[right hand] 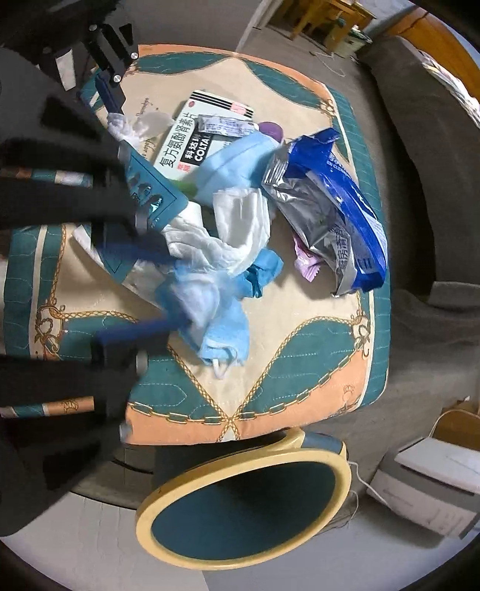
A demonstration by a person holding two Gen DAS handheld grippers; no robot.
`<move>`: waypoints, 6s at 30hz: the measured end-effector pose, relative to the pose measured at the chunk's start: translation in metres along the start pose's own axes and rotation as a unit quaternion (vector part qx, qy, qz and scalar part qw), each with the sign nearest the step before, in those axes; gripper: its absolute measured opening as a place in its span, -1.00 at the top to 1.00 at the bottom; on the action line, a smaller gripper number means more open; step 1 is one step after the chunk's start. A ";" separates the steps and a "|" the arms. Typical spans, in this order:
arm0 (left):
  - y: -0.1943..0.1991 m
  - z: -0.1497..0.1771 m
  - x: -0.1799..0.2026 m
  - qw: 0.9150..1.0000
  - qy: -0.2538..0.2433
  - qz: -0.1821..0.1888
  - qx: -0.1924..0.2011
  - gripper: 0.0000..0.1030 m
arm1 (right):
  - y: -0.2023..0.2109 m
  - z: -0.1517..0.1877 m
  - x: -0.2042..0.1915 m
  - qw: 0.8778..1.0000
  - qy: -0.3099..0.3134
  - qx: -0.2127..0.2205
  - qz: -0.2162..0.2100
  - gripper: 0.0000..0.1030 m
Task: Collect trash
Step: 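Grasp the white tissue with the left gripper, then grasp the blue face mask with the right gripper, then drop the blue mask into the bin with the right gripper while the left drops the tissue, then move the right gripper to the white tissue on the cushion and grasp it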
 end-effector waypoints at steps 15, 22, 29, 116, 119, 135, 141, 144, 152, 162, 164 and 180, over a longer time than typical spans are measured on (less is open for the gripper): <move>0.071 -0.033 -0.041 0.993 0.065 -0.007 0.093 0.88 | 0.049 -0.020 0.004 0.997 -0.009 0.074 -0.013 0.91; 0.108 -0.054 -0.056 0.984 0.095 -0.002 0.153 0.88 | 0.069 -0.032 0.009 0.994 -0.030 0.101 -0.044 0.91; 0.122 -0.064 -0.059 0.978 0.102 -0.004 0.180 0.88 | 0.067 -0.032 0.014 0.994 -0.037 0.097 -0.040 0.90; 0.097 -0.196 0.060 0.976 0.042 0.002 0.212 0.88 | 0.165 -0.040 0.166 0.971 -0.074 0.216 0.070 0.79; 0.090 -0.203 0.077 0.978 0.025 0.015 0.207 0.88 | 0.160 -0.036 0.187 0.971 -0.077 0.209 0.083 0.79; -0.011 -0.218 0.156 0.988 -0.044 0.015 0.144 0.88 | 0.075 0.003 0.284 0.967 -0.221 0.098 0.080 0.79; -0.025 -0.231 0.158 0.988 -0.040 0.022 0.149 0.88 | 0.071 0.003 0.285 0.965 -0.230 0.105 0.075 0.75; -0.024 -0.238 0.159 0.985 -0.033 0.036 0.165 0.68 | 0.075 0.000 0.288 0.962 -0.234 0.119 0.075 0.53; -0.015 -0.236 0.154 0.981 -0.040 0.019 0.191 -0.68 | 0.078 -0.006 0.288 0.958 -0.242 0.131 0.085 -0.45; 0.048 -0.232 0.096 0.976 0.004 -0.031 0.216 -0.85 | 0.091 -0.023 0.264 0.960 -0.220 0.146 0.089 -0.89; 0.072 -0.231 0.078 0.973 0.013 -0.048 0.226 -0.88 | 0.093 -0.028 0.254 0.963 -0.209 0.147 0.089 -0.89; 0.118 -0.169 -0.072 0.950 0.179 -0.141 0.212 -0.90 | 0.089 -0.049 0.135 0.982 -0.124 0.137 0.037 -0.89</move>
Point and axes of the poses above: each gripper's, at about its wrist camera, not at the fingertips, and y roughly against the way its jaws point, x to its right, z to its underside, the point moved 6 cm from there along -y, roughly the way its jaws point, and after that the axes turned 5 degrees about y, right-handed, at the moved point
